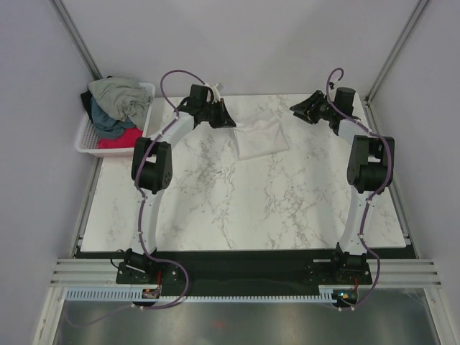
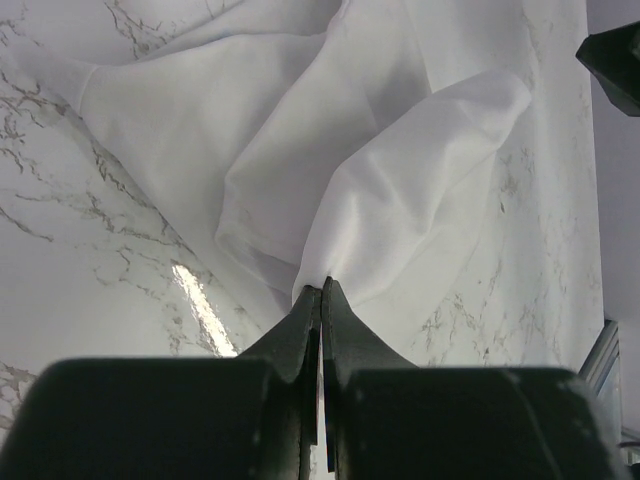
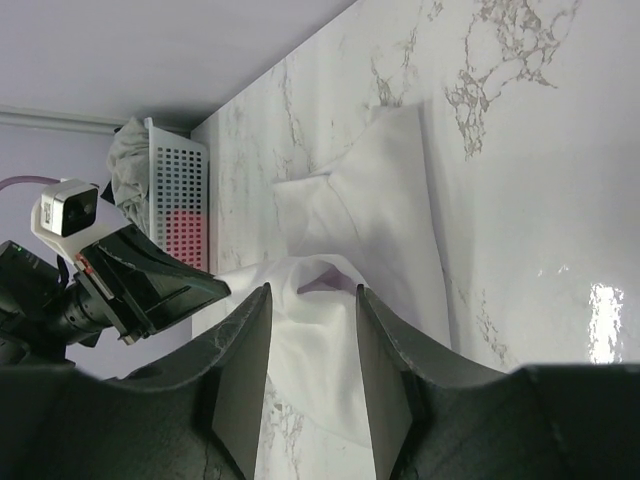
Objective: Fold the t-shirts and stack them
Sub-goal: Fold the tshirt
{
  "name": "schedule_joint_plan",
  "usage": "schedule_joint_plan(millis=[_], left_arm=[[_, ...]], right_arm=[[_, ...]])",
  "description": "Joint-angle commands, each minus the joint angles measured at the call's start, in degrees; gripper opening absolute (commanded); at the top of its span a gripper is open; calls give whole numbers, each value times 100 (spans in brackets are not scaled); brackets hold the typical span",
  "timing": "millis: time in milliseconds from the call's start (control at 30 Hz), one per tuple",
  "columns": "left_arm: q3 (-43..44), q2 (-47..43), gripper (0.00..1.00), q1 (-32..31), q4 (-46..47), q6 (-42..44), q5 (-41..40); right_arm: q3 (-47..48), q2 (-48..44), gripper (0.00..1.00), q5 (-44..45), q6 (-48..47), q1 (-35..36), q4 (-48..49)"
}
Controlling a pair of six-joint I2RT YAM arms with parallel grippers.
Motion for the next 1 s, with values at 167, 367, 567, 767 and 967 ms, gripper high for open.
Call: schedule_joint_plan(millis=[167,367,567,767,967], left_arm=[[-3,-603,2,-28,143,239,0],[-56,-665,2,-63,143,195,62],[-118,-656,2,-116,152,186,62],[-109,-630,2,-159,143,195,44],[-118,-630,2,-177,125,212,27]], right_arm=[[9,23,50,-241,-106,126,58],[150,260,51,-250,-71,249,49],[212,488,52,-276,-79,407,40],[396,629,51,-267,-62,627,49],[554,682,50,-259,-18,654,128]])
